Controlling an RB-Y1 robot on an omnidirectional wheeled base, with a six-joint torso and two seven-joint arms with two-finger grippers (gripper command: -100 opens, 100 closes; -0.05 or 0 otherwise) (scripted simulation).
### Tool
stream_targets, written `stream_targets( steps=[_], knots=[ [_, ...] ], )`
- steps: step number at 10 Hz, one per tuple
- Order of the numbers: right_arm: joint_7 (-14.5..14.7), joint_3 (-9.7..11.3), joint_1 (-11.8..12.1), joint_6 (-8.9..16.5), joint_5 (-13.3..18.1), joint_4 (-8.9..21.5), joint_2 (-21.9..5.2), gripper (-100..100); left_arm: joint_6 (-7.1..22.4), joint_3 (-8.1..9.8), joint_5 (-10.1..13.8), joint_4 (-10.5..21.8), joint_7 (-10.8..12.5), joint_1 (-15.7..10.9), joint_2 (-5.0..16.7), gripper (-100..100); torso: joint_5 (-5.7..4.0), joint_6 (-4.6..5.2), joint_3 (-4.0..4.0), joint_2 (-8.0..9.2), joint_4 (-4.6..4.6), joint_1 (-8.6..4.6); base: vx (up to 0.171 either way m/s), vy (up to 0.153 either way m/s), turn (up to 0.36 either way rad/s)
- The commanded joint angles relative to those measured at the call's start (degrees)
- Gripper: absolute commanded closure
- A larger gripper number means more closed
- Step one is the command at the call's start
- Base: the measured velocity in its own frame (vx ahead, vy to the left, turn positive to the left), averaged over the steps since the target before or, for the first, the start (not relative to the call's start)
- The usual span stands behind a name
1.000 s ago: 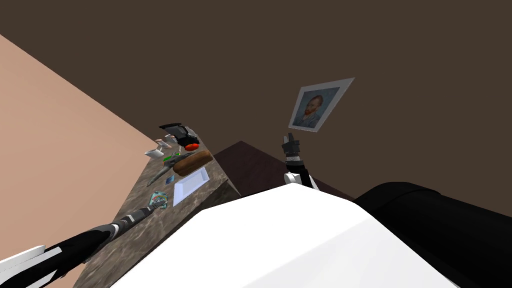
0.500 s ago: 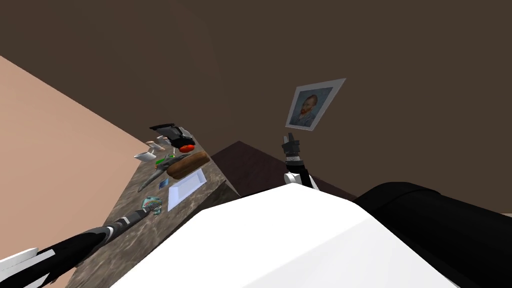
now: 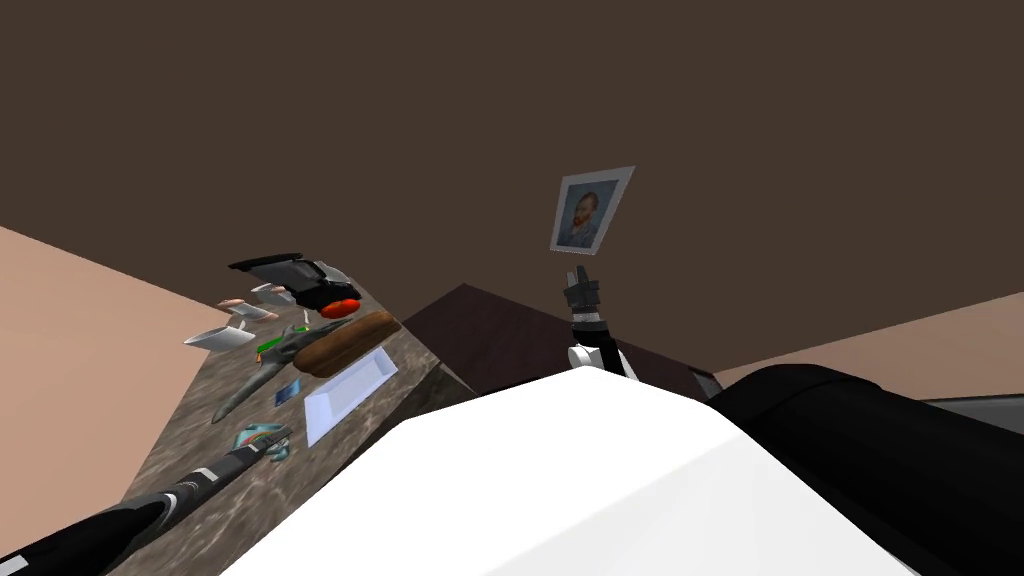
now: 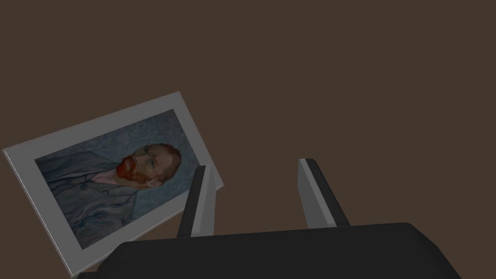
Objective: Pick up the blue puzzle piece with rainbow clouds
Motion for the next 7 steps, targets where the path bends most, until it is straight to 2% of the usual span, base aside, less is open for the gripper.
stream_targets(
  steps=[1, 4, 6, 7],
  knots=[
    [0.00, 0.00, 0.00, 0.00, 0.00, 0.00, 0.00, 0, -0.32, -0.53, 0.45, 1.31, 0.31, -0.06, -0.83, -100, 0.00, 0.00, 0.00, 0.00, 0.00, 0.00, -0.097, -0.008, -0.310],
    [0.00, -0.01, 0.02, 0.00, 0.00, 0.00, 0.00, 0, -0.94, -2.02, 1.62, 4.17, 0.92, -0.51, -2.20, -100, -0.01, -0.09, -0.08, -0.16, -0.02, -0.05, -0.067, -0.020, -0.197],
    [0.00, 0.00, 0.01, 0.00, 0.00, 0.00, 0.00, 0, -1.56, -3.52, 2.79, 7.03, 1.52, -0.97, -3.58, -100, -0.01, -0.01, -0.07, -0.12, -0.02, -0.02, -0.100, -0.017, -0.371],
    [0.00, 0.00, 0.01, 0.00, 0.00, 0.00, 0.00, 0, -1.51, -2.73, 2.30, 6.18, 1.29, -0.49, -3.32, -100, 0.00, -0.02, -0.02, -0.03, 0.00, -0.02, -0.053, -0.006, -0.071]
  ],
)
